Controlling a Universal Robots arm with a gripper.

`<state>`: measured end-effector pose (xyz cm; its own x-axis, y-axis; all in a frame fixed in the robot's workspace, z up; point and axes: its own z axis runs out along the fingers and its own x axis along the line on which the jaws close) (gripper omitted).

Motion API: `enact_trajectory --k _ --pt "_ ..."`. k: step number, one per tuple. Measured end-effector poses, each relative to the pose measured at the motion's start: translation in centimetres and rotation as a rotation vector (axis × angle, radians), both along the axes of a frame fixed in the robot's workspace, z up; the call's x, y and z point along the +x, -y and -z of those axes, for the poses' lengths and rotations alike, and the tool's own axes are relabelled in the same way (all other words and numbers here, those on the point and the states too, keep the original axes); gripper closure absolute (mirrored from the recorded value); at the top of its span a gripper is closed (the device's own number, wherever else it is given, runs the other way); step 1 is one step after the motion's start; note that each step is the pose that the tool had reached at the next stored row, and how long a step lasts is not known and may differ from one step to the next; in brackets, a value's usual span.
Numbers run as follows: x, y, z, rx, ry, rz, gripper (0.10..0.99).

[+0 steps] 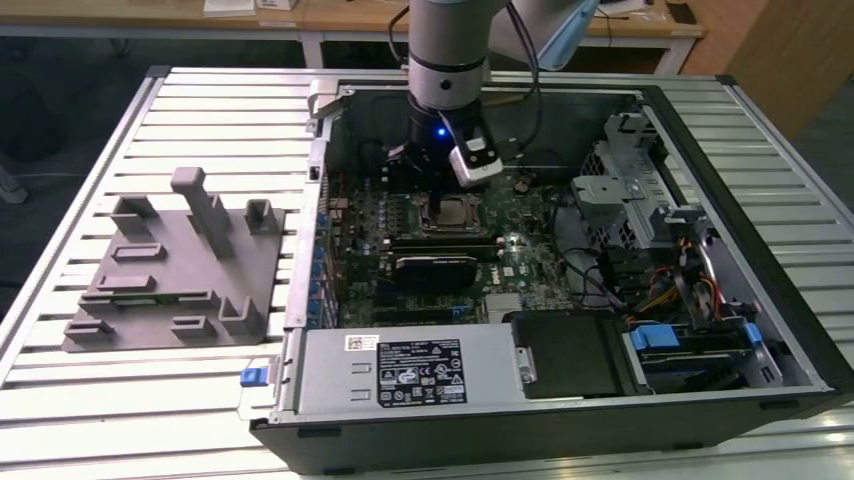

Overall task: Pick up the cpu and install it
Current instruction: 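Close the cpu cover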

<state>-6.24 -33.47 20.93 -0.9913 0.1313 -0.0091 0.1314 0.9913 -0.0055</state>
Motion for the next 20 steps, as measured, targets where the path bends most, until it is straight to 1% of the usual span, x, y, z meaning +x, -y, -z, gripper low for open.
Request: enact_trajectory --k 2,5,7,9,12,20 --pt "-0.02 0.08 0.07 0.006 0.0 0.0 0.98" --pt "-0.08 0.19 0.1 0.022 -0.0001 0.0 0.98" --pt "-0.15 0.25 0.11 0.031 -0.0001 0.0 0.98" --pt "-0.24 0.33 0.15 0.037 -0.0001 0.0 0.98" --pt "-0.37 0.43 0.31 0.039 0.0001 0.0 0.98" --pt "-0.74 0.58 0.8 0.041 -0.0002 0.0 0.98"
